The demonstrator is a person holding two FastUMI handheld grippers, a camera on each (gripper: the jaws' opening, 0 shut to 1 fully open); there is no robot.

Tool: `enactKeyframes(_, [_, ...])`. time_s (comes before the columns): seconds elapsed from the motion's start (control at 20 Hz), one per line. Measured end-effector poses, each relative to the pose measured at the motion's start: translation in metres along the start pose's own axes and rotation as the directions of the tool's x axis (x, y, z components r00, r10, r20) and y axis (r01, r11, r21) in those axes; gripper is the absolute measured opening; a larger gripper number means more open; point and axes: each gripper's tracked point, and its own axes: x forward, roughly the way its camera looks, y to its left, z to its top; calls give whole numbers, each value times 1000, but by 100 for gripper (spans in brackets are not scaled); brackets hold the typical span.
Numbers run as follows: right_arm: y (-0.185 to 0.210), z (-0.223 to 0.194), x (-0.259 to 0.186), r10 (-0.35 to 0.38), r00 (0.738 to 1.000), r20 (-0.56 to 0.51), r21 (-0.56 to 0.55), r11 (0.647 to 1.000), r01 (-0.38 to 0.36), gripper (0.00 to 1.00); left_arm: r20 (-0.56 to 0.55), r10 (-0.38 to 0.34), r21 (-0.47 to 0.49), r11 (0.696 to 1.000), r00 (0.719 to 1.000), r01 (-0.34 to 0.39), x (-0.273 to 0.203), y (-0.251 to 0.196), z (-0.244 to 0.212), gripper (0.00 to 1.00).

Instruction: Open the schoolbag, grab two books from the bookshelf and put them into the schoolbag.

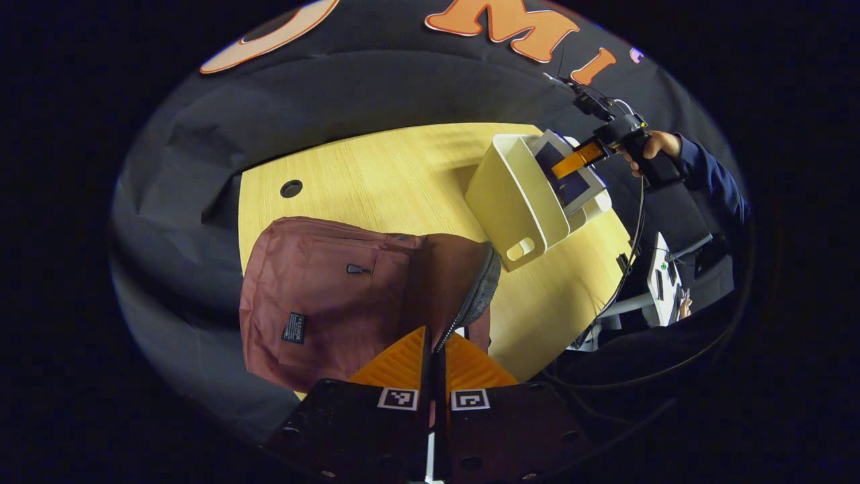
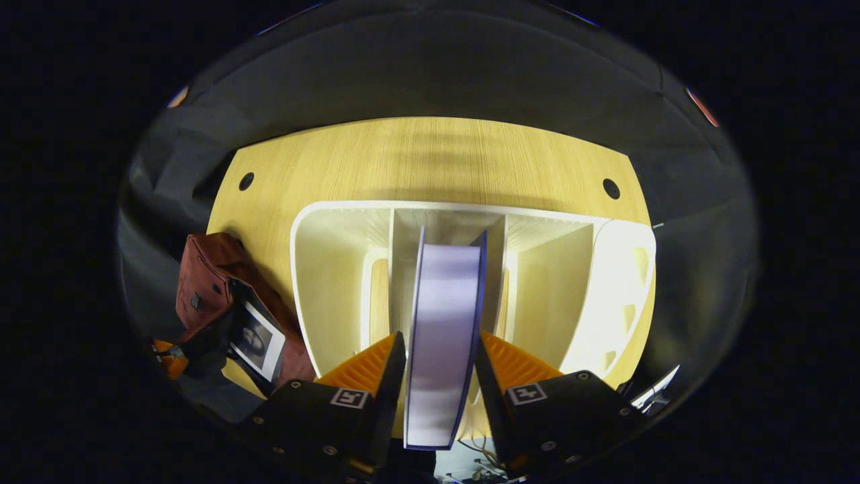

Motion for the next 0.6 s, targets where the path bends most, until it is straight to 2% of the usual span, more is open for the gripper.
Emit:
enactKeyframes(0.05, [-2,-2,2,-12,1000,-19,7,1000,12,51,2,-3,-3,1000,1000,3,2,1,1,4])
enactKeyframes(0.15, [-4,-4,3,-10,999,-48,48,999,12,43,6,-17,-3,1000,1000,17,5,0,0,4])
enactKeyframes(0.3, [-11,-7,-4,-21,998,-67,79,997,27,38,12,-32,1,999,999,32,6,-3,-2,4])
enactKeyframes(0.45, [-13,-7,-30,-34,999,-28,41,999,35,37,18,-38,7,999,999,38,7,-2,-4,4])
enactKeyframes(0.5, [-15,-6,-41,-40,999,-13,30,999,41,46,21,-36,8,999,999,36,7,0,-4,4])
enactKeyframes(0.55, [-13,-6,-53,-37,999,0,28,999,37,37,24,-34,2,999,999,34,8,2,-3,4])
enactKeyframes(0.6, [-11,-6,-67,-23,1000,15,29,999,23,37,28,-36,2,999,999,36,7,1,-2,4])
